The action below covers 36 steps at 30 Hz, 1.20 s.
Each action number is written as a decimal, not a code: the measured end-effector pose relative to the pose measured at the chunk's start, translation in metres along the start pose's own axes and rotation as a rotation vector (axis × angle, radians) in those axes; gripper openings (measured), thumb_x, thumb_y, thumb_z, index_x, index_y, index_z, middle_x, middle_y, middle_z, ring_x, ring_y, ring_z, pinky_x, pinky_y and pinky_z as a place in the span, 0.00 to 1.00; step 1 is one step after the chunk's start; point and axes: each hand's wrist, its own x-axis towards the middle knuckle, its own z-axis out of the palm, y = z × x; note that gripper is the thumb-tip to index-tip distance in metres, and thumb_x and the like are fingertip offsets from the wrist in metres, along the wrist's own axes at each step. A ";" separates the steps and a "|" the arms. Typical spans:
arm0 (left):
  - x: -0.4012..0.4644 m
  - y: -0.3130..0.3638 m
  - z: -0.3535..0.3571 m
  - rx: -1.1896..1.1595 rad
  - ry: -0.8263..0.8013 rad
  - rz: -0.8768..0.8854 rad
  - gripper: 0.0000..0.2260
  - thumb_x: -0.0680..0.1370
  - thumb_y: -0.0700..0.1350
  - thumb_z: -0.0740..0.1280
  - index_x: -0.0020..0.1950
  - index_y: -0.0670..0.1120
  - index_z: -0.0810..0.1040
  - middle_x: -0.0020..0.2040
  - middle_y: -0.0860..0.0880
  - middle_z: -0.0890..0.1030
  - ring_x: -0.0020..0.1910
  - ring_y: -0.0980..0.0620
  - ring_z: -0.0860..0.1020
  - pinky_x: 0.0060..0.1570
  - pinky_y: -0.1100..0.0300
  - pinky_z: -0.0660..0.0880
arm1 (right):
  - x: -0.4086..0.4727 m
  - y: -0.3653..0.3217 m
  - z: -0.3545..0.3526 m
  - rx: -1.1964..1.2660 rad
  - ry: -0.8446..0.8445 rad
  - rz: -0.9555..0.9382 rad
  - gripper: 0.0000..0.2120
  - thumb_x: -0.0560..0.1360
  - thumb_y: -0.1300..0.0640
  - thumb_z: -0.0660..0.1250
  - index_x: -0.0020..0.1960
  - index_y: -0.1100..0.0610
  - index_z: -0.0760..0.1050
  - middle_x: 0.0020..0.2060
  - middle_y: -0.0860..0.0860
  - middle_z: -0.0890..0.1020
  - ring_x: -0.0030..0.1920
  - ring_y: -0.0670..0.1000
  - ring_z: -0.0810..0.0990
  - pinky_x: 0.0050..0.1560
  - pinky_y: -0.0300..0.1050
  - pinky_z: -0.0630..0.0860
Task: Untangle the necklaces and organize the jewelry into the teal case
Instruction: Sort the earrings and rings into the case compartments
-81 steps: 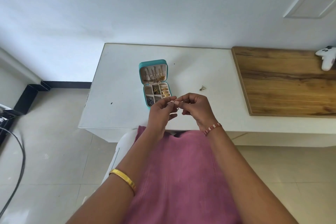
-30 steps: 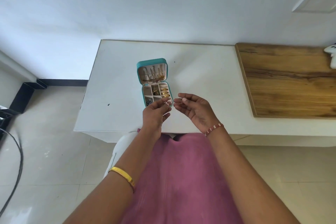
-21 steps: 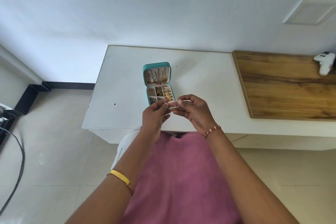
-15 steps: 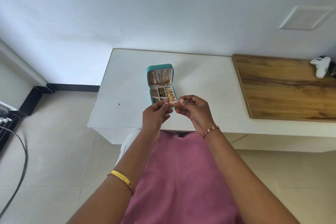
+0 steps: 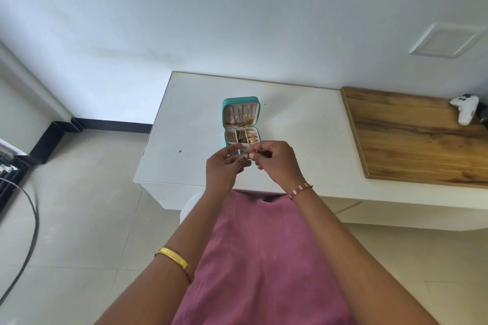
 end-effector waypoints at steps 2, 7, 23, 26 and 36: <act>0.002 0.000 -0.002 0.052 -0.012 0.019 0.13 0.73 0.32 0.68 0.45 0.51 0.77 0.29 0.55 0.82 0.31 0.60 0.80 0.37 0.70 0.76 | 0.001 -0.003 0.003 -0.074 -0.026 -0.030 0.08 0.72 0.64 0.70 0.50 0.62 0.81 0.38 0.52 0.81 0.30 0.37 0.75 0.36 0.24 0.70; 0.008 -0.004 -0.004 0.150 -0.020 0.040 0.13 0.74 0.33 0.67 0.49 0.51 0.76 0.28 0.58 0.82 0.35 0.57 0.79 0.43 0.67 0.76 | 0.003 -0.005 0.010 -0.233 -0.010 -0.114 0.08 0.72 0.64 0.68 0.51 0.61 0.82 0.46 0.58 0.84 0.43 0.52 0.80 0.44 0.34 0.71; 0.037 -0.026 -0.017 0.223 0.225 -0.165 0.10 0.75 0.36 0.64 0.54 0.42 0.80 0.44 0.45 0.82 0.42 0.50 0.79 0.53 0.53 0.76 | 0.022 0.026 -0.001 0.115 0.128 0.106 0.07 0.73 0.69 0.65 0.48 0.65 0.81 0.36 0.56 0.81 0.29 0.43 0.77 0.36 0.32 0.79; 0.049 -0.032 -0.014 0.315 0.264 -0.176 0.11 0.76 0.38 0.63 0.56 0.42 0.80 0.48 0.42 0.82 0.46 0.45 0.79 0.56 0.51 0.76 | 0.029 0.033 -0.001 0.162 0.120 0.147 0.07 0.73 0.69 0.65 0.48 0.66 0.80 0.37 0.56 0.81 0.30 0.45 0.78 0.37 0.35 0.80; 0.080 -0.045 -0.003 0.588 0.232 -0.100 0.19 0.78 0.39 0.63 0.69 0.44 0.70 0.64 0.45 0.76 0.55 0.48 0.79 0.52 0.67 0.67 | 0.052 0.050 0.002 0.266 0.074 0.227 0.07 0.74 0.69 0.65 0.48 0.64 0.80 0.38 0.57 0.81 0.30 0.43 0.79 0.39 0.36 0.80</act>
